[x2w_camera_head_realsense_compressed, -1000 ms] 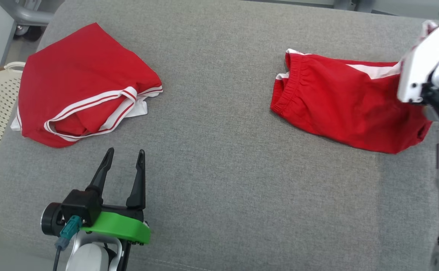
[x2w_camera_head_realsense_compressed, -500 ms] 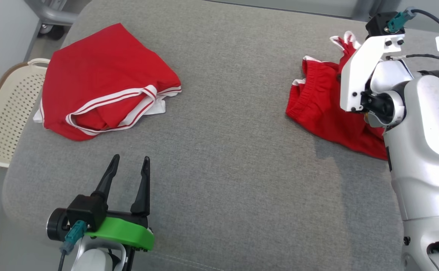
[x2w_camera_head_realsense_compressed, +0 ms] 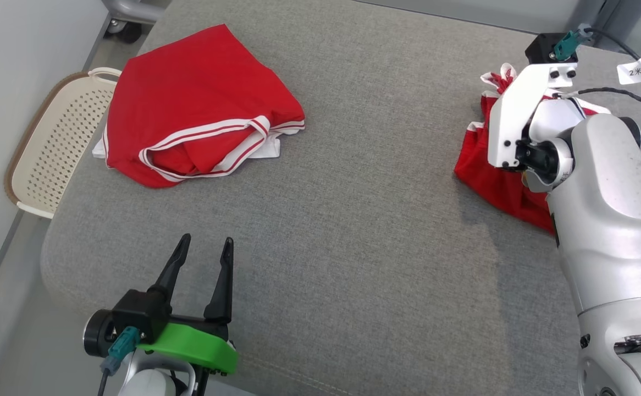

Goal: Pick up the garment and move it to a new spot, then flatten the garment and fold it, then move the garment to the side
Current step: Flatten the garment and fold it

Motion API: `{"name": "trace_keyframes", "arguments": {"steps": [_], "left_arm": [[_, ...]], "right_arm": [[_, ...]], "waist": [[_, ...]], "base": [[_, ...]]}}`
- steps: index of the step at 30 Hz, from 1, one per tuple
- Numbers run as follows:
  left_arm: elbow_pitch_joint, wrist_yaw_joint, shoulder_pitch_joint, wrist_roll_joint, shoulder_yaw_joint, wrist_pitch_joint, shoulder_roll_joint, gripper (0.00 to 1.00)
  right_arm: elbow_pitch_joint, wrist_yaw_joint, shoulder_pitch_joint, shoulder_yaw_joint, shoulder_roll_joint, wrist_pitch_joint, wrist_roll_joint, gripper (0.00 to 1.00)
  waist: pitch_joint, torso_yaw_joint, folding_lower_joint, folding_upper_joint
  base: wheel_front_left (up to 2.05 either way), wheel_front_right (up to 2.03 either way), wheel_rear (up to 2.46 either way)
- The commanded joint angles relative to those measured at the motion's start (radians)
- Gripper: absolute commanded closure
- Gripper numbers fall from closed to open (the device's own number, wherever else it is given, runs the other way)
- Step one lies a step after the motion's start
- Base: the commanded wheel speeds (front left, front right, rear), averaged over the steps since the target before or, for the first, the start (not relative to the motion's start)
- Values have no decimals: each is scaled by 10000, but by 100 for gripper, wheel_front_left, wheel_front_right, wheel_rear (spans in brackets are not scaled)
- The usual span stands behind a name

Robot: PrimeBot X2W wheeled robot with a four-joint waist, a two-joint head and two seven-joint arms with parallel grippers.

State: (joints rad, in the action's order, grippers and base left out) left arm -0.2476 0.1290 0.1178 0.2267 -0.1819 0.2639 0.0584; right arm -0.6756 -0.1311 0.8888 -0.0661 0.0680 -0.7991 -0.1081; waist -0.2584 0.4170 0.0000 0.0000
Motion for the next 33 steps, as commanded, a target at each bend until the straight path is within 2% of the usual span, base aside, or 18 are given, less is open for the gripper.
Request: {"name": "trace_keyframes", "arguments": {"steps": [1, 2, 3, 12, 24, 25, 27, 33], "left_arm": [[5, 22, -20, 50, 14, 7, 1, 0], [8, 22, -11, 55, 8, 7, -8, 0], [17, 22, -3, 68, 18, 7, -17, 0], [38, 20, -57, -4, 304, 7, -50, 0], [144, 21, -173, -205, 455, 6, -8, 0], [160, 21, -178, -205, 462, 7, -2, 0], [207, 23, -178, -210, 493, 7, 8, 0], [316, 21, -37, -179, 475, 7, 3, 0]], "right_arm": [[-141, 6, 97, -78, -9, 125, 158, 100], [-212, 7, 155, -129, -10, 204, 249, 100], [-282, 6, 196, -154, -19, 273, 303, 0], [149, 6, 621, 60, -78, 1209, -706, 0], [1329, 4, -967, 101, 1158, 2118, -438, 0], [1435, 4, -1172, 76, 1197, 2182, -422, 46], [1635, 4, -1519, 11, 1217, 2321, -419, 100], [1941, 4, -2295, 144, 996, 2334, -381, 100]], "waist": [[-52, 117, 0, 0], [-67, 138, 0, 0], [-86, 155, 0, 0], [30, -129, 0, 0], [484, -696, 0, 0], [483, -726, 0, 0], [456, -785, 0, 0], [220, -833, 0, 0]], "base": [[0, 0, 0], [0, 0, 0], [0, 0, 0], [0, 0, 0], [0, 0, 0], [0, 0, 0], [0, 0, 0], [0, 0, 0]]}}
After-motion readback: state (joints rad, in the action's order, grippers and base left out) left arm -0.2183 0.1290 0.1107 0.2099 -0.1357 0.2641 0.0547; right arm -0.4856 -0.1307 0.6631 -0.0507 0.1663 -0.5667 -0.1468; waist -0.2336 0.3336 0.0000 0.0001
